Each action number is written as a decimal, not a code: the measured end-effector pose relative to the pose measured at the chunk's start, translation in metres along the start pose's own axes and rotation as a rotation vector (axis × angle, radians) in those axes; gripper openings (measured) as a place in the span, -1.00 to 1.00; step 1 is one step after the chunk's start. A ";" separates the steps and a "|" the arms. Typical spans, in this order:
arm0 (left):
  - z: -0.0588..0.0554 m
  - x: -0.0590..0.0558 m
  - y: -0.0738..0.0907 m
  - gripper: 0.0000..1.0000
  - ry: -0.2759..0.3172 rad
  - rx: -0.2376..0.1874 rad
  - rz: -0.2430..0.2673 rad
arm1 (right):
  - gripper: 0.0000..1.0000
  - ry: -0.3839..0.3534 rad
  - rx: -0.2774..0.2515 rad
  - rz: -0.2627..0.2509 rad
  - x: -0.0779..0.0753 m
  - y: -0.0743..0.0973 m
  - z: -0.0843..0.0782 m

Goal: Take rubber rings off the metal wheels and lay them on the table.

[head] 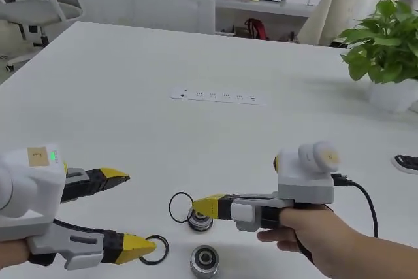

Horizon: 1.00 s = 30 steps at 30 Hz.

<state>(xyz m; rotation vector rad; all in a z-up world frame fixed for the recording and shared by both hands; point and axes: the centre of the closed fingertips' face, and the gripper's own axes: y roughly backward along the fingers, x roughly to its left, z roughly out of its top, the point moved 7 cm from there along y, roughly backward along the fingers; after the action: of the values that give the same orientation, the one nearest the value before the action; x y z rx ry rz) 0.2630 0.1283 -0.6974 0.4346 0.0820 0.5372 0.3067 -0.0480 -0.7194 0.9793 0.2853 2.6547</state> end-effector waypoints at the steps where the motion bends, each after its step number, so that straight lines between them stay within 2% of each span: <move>1: -0.001 0.000 0.001 0.47 0.000 0.001 0.000 | -1.00 0.001 0.002 0.002 0.000 -0.001 0.000; 30: -0.010 -0.006 0.011 0.51 -0.012 0.018 0.008 | -1.00 0.008 0.077 0.068 0.014 -0.019 -0.012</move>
<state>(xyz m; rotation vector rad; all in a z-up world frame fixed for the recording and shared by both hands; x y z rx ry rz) 0.2509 0.1381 -0.7016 0.4564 0.0734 0.5416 0.2925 -0.0266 -0.7251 1.0188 0.3654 2.7278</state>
